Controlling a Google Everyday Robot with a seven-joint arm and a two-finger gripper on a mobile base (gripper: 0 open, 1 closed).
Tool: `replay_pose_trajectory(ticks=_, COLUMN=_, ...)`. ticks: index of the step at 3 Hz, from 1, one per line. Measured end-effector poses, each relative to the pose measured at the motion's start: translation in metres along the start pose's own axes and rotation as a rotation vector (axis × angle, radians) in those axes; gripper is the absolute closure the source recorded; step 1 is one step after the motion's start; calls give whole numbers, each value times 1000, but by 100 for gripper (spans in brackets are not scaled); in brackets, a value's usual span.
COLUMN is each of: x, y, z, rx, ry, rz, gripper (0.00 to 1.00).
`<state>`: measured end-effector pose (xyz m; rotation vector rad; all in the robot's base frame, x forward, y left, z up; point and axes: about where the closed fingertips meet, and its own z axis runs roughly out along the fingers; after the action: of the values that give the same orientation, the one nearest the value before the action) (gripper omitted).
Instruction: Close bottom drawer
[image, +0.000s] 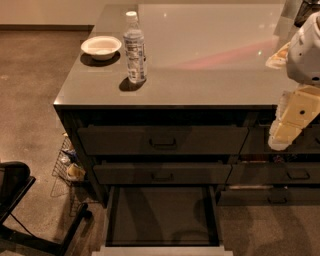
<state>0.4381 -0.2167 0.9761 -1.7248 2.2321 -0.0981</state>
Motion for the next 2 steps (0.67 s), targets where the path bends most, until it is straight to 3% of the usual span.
replay_pose_trajectory(ticks=1, x=0, y=0, z=0, rx=0, ry=0, rz=0, gripper=0)
replay_pose_trajectory(ticks=2, x=-1, y=-1, z=-2, rx=10, ry=-3, rz=-1, gripper=17)
